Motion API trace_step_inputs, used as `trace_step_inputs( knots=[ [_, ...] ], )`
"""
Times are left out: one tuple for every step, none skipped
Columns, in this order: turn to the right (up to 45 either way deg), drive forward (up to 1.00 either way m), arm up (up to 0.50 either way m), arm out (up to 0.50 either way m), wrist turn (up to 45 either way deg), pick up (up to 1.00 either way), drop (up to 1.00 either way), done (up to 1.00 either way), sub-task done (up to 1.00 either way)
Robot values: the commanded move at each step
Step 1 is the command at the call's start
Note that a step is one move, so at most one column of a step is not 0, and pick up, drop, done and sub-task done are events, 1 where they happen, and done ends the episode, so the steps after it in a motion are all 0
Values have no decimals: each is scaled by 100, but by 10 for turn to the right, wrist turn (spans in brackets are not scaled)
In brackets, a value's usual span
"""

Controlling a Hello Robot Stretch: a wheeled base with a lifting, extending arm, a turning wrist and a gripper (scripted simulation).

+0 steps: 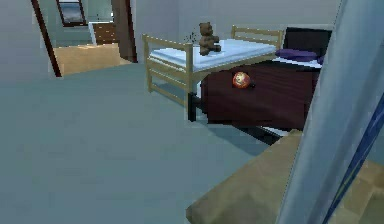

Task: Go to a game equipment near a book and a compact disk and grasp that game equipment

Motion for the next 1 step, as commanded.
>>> trace_step_inputs(
  knots=[
    [-150, 0, 0, 0, 0, 0, 0, 0, 0]
  ],
)
